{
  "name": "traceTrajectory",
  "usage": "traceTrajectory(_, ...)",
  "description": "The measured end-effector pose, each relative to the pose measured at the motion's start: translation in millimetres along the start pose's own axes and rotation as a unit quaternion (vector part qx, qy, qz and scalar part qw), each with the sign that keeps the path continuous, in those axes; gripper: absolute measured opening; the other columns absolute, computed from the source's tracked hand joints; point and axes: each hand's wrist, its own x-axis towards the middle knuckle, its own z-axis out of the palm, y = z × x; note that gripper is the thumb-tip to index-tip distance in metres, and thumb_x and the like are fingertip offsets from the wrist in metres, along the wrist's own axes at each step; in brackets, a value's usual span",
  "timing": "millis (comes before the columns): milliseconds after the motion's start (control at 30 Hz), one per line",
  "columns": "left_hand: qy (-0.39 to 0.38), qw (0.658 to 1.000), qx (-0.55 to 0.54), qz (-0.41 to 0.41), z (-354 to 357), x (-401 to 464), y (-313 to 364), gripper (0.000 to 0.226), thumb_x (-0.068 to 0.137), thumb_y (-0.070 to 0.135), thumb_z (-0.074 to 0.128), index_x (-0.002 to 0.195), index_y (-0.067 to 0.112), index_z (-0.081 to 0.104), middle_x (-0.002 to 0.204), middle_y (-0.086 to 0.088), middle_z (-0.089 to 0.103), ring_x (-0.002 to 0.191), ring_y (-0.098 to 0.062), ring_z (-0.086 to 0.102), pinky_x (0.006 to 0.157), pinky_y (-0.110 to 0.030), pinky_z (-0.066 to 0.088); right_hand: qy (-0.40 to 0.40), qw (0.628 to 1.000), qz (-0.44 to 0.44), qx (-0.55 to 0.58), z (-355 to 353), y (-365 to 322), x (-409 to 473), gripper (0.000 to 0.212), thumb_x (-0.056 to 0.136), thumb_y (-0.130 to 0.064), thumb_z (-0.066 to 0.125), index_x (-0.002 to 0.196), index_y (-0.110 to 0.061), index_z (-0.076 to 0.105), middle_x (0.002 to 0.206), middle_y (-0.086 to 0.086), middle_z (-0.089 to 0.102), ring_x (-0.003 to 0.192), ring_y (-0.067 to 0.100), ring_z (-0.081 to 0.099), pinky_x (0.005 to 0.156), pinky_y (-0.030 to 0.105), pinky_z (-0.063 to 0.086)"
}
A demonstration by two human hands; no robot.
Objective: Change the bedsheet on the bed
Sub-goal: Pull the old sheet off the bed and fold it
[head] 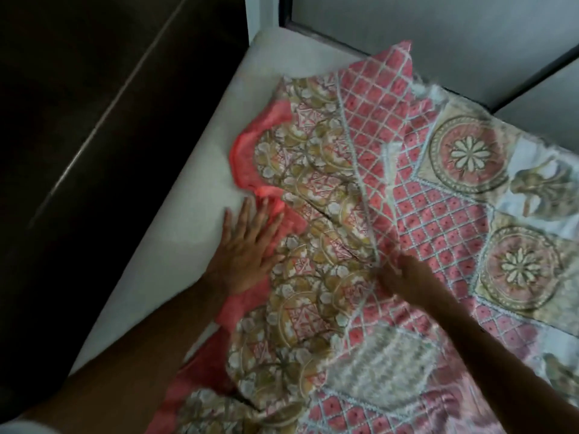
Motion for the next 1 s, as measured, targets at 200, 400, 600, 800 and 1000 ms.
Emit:
traceTrajectory(200,-0.047,0.998,-0.04,0.011,9,4,-8,0.079,0.101,0.068,0.011,0.162,0.019,0.018,0.169,-0.015,0.009,0.154,-0.045,0.008,0.118,-0.07,0.009,0.149,0.971,-0.024,0.185,-50,-66,105,0.044,0.092,-0.049,0.066,0.098,-0.007,0.056,0.081,0.0,0.061,0.064,0.004,0.065,0.049,0.019,0.046)
traceTrajectory(400,-0.059,0.997,-0.05,0.02,17,6,-13,0.08,0.099,0.071,0.007,0.163,0.022,0.005,0.17,-0.013,0.003,0.155,-0.043,0.002,0.118,-0.07,0.006,0.106,0.981,0.037,0.159,-50,-73,116,0.037,0.098,-0.038,0.061,0.111,-0.004,0.066,0.087,0.004,0.07,0.065,0.014,0.065,0.056,0.025,0.053)
traceTrajectory(600,-0.06,0.996,-0.059,0.018,17,8,-14,0.081,0.096,0.074,0.003,0.161,0.028,-0.01,0.169,-0.005,-0.017,0.153,-0.038,-0.02,0.118,-0.06,-0.016,0.276,0.944,0.143,0.108,-17,-6,50,0.045,0.103,-0.049,0.042,0.112,-0.008,0.059,0.095,0.012,0.069,0.075,0.025,0.066,0.065,0.032,0.052)
traceTrajectory(800,-0.09,0.993,-0.07,-0.008,12,9,-11,0.085,0.091,0.078,0.002,0.159,0.032,-0.017,0.164,0.002,-0.032,0.149,-0.033,-0.032,0.114,-0.058,-0.027,0.231,0.972,0.044,0.018,46,18,-12,0.072,0.095,-0.072,0.032,0.136,-0.014,0.045,0.136,0.008,0.047,0.12,0.026,0.047,0.107,0.054,0.042)
traceTrajectory(1000,-0.142,0.987,-0.065,-0.042,-6,11,5,0.083,0.097,0.069,0.017,0.158,0.028,-0.022,0.164,-0.005,-0.031,0.15,-0.04,-0.027,0.115,-0.064,-0.016,0.196,0.976,0.072,-0.062,174,90,-158,0.078,0.101,-0.053,0.043,0.16,-0.03,-0.002,0.167,-0.006,-0.01,0.154,0.02,-0.007,0.123,0.057,0.011)
